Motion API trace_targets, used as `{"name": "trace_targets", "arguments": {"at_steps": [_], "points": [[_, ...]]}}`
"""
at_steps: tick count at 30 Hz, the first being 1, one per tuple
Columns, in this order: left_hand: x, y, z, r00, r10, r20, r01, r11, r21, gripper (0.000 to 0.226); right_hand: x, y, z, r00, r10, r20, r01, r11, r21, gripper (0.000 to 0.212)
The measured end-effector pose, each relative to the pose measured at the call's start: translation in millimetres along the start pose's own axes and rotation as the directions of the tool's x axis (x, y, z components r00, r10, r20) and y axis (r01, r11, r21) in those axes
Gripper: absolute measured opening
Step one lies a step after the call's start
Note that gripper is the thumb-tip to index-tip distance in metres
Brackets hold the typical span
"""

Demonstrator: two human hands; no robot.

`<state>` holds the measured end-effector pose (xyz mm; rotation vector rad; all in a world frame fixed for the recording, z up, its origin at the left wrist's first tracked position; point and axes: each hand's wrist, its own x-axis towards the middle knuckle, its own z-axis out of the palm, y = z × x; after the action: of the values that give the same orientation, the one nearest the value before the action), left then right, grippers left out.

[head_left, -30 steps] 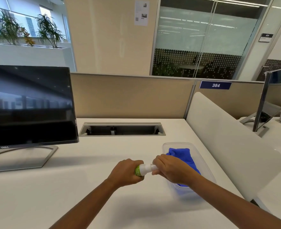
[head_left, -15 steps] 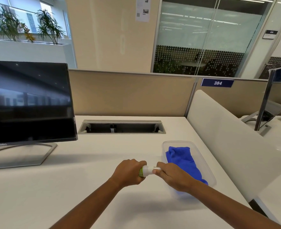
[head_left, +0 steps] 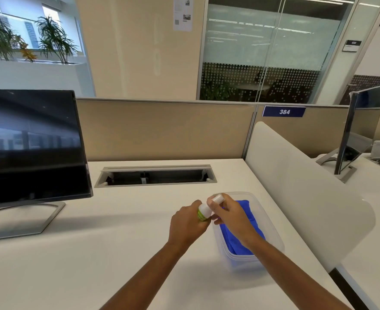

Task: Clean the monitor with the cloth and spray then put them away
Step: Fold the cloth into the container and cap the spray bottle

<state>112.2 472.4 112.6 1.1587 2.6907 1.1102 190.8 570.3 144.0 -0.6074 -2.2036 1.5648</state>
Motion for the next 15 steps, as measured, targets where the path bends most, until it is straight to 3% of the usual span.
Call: {"name": "trace_targets", "arguments": {"at_steps": [5, 9, 12, 15], "points": [[15.6, 24.3, 10.4, 0.999, 0.045, -0.029, -0.047, 0.996, -0.081, 0.034, 7.6, -7.6, -28.3, 0.992, -0.081, -0.091, 0.08, 0.997, -0.013, 0.031], [26.3, 41.6, 26.2, 0.999, 0.039, -0.013, -0.04, 0.99, -0.133, 0.046, 17.1, -15.1, -53.3, 0.952, -0.249, -0.177, 0.221, 0.961, -0.164, 0.021], [26.9, 51.2, 45.0, 0.995, -0.027, 0.098, 0.028, 1.0, -0.005, 0.07, 29.1, -14.6, -67.6, 0.896, -0.384, -0.224, 0.29, 0.887, -0.36, 0.024], [19.2, 61.3, 67.0, 0.974, -0.05, 0.222, 0.026, 0.994, 0.11, 0.078, 40.5, -12.0, -74.0, 0.86, -0.465, -0.21, 0.321, 0.813, -0.486, 0.026]]}}
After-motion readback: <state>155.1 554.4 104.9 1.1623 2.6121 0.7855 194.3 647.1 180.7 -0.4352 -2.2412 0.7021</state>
